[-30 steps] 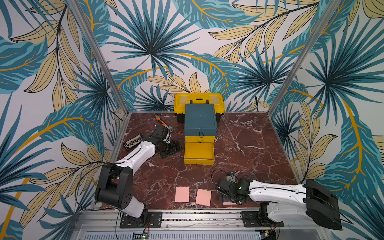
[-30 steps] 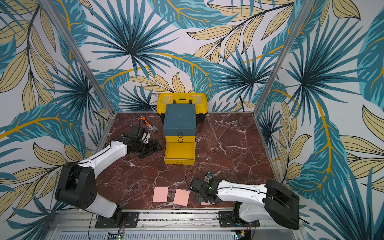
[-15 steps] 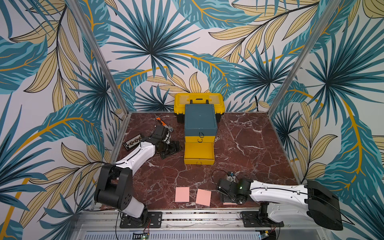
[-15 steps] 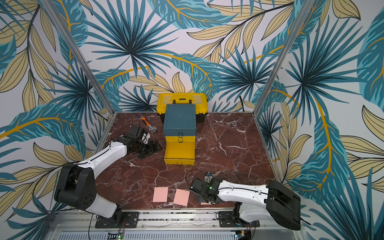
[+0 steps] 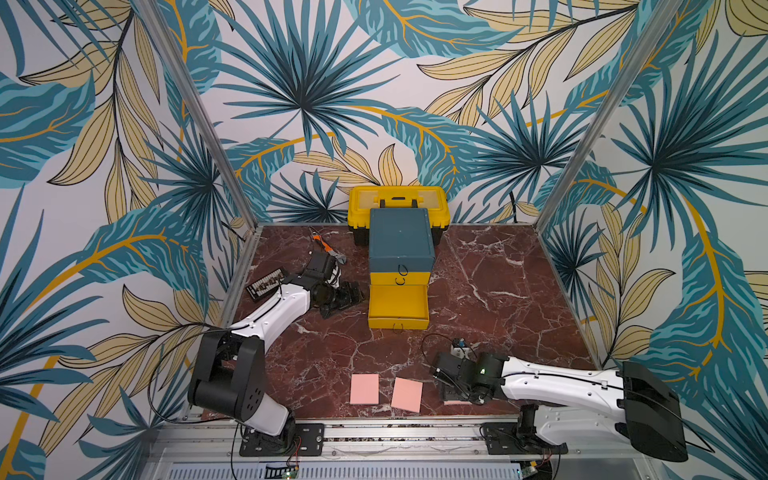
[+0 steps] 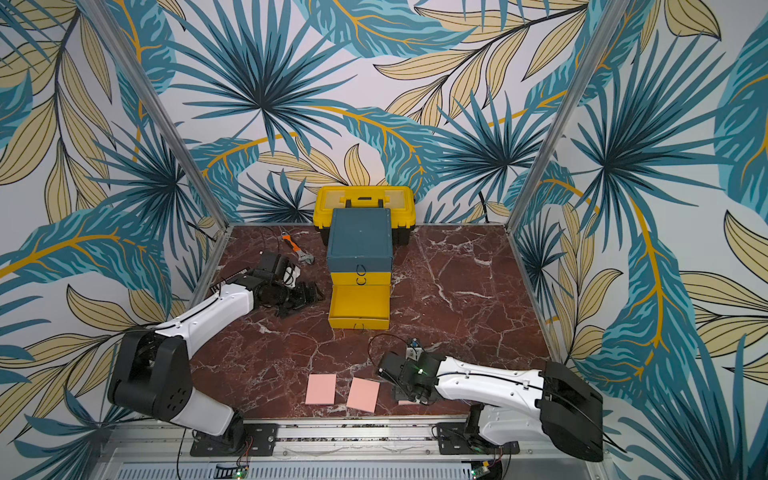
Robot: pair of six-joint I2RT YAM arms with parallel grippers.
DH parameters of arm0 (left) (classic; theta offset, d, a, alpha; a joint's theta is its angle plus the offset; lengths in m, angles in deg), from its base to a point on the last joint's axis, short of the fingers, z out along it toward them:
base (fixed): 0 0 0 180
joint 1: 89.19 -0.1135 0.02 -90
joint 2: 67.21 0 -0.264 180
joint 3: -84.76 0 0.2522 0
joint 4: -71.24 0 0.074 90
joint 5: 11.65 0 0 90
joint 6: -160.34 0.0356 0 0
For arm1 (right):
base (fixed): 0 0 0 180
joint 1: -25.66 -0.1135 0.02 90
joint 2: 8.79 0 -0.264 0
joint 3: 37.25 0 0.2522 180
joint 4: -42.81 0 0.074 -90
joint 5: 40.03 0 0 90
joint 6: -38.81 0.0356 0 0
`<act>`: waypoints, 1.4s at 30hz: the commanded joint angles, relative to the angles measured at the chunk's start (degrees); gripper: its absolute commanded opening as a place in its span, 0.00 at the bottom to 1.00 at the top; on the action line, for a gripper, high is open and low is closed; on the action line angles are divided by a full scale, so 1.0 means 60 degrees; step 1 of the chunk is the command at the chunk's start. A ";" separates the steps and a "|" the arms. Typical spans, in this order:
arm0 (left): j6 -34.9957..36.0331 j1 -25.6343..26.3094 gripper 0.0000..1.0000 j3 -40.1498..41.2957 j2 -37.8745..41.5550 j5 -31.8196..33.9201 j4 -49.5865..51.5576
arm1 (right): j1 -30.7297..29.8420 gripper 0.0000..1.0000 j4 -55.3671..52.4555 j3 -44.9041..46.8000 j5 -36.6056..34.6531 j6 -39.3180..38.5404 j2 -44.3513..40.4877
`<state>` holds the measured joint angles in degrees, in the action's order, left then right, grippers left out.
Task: Please put the sticky notes in the drawer by color
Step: Pick up the sticky notes from the center of the board, then place the sticky notes in the drawer.
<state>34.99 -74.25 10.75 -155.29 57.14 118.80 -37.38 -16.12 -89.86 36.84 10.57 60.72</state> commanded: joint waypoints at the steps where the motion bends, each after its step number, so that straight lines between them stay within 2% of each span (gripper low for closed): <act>1: 0.0008 0.0009 0.92 0.0124 0.0244 0.0011 -0.0180 | -0.0040 0.79 -0.0987 -0.1008 -0.0754 -0.0514 -0.0292; 5: -0.0111 -0.0007 0.92 0.0139 0.0337 -0.0295 -0.0274 | -0.0025 0.80 -0.1678 -0.2409 -0.1416 -0.1026 -0.0159; 9: -0.0142 -0.0007 0.92 0.0135 0.0539 -0.0288 -0.0145 | 0.0039 0.80 -0.1402 -0.3435 -0.2210 -0.1768 0.0108; 14: -0.0692 -0.0033 0.92 0.0453 0.0841 -0.0951 -0.0515 | 0.0437 0.80 0.0158 -0.4262 -0.2473 -0.2764 0.0955; 20: -0.0676 -0.0065 0.92 0.0465 0.1321 -0.0758 -0.0184 | 0.0915 0.80 0.1780 -0.4876 -0.2347 -0.3875 0.2214; 28: -0.0492 -0.0319 0.92 0.0456 0.1886 -0.0623 0.0380 | 0.1770 0.80 0.3139 -0.5030 -0.1842 -0.4516 0.3132; 42: -0.0253 -0.0673 0.92 0.0388 0.1878 -0.0698 0.0505 | 0.2271 0.80 0.4256 -0.4939 -0.1709 -0.4728 0.4419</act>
<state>32.28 -77.75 13.16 -144.60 53.03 121.10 -24.53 6.22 -119.91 26.90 -16.97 86.75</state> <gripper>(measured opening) 0.919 0.806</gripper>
